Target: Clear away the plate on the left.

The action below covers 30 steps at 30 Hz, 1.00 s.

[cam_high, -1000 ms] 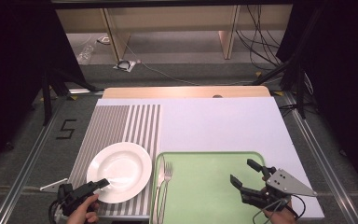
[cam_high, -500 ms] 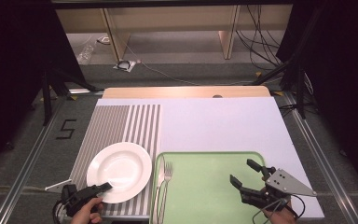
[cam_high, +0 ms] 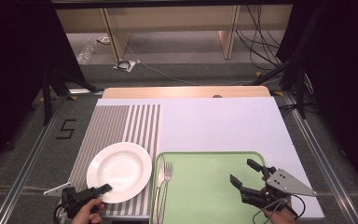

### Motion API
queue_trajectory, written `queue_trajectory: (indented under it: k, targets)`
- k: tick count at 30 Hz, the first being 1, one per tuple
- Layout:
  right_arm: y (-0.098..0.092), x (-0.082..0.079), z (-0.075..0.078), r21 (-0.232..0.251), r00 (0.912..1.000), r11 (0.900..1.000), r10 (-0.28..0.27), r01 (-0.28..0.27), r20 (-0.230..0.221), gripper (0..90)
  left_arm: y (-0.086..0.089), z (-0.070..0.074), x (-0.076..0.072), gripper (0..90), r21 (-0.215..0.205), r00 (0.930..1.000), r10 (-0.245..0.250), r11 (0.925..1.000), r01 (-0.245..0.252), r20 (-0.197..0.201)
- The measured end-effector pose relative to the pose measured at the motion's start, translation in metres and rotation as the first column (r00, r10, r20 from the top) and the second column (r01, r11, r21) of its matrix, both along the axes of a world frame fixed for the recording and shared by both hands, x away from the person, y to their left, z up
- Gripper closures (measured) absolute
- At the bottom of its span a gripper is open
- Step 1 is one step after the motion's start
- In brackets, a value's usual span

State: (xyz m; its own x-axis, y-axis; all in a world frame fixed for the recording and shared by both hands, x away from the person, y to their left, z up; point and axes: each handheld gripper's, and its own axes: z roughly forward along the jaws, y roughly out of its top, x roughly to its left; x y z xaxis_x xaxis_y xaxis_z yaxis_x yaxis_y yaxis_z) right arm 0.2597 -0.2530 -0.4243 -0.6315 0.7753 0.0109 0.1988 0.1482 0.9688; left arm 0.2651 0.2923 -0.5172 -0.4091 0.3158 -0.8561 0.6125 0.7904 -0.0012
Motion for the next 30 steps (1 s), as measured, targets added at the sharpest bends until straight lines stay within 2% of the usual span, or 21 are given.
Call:
queue_trajectory:
  k: [4, 11, 12, 16, 17, 30]
  targets:
    - [-0.0003, 0.0002, -0.0001, 0.002, 1.0, 1.0, -0.001, 0.001, -0.003, 23.4, 0.0011, 0.0021, 0.0001, 79.9, 0.001, 0.9999, 0.005, 1.0, -0.005, 0.014]
    - [-0.0002, 0.0002, 0.0, 0.003, 1.0, 1.0, 0.0, 0.0, -0.001, 23.5, 0.0021, 0.0025, -0.0002, 79.6, -0.023, 0.9996, 0.015, 0.9996, -0.015, 0.024]
    - [-0.0003, 0.0002, 0.0, 0.002, 1.0, 1.0, 0.0, 0.0, -0.001, 23.5, 0.0022, 0.0025, -0.0002, 79.6, -0.045, 0.9992, 0.016, 0.9989, -0.015, 0.035]
    - [-0.0004, 0.0002, 0.0001, 0.0, 1.0, 1.0, 0.0, 0.0, 0.0, 23.5, 0.002, 0.004, 0.0006, 79.2, -0.064, 0.9984, 0.011, 0.9979, -0.008, 0.056]
    - [-0.0004, 0.0001, 0.0002, -0.001, 1.0, 1.0, 0.0, 0.0, 0.0, 23.5, 0.0014, 0.0041, 0.0011, 78.8, -0.101, 0.9977, 0.005, 0.9949, 0.001, 0.067]
    - [-0.0002, 0.0006, 0.0001, 0.0, 1.0, 1.0, 0.001, -0.001, 0.002, 23.5, -0.0049, 0.0087, 0.0046, 78.8, -0.11, 0.993, -0.045, 0.9923, 0.057, 0.109]
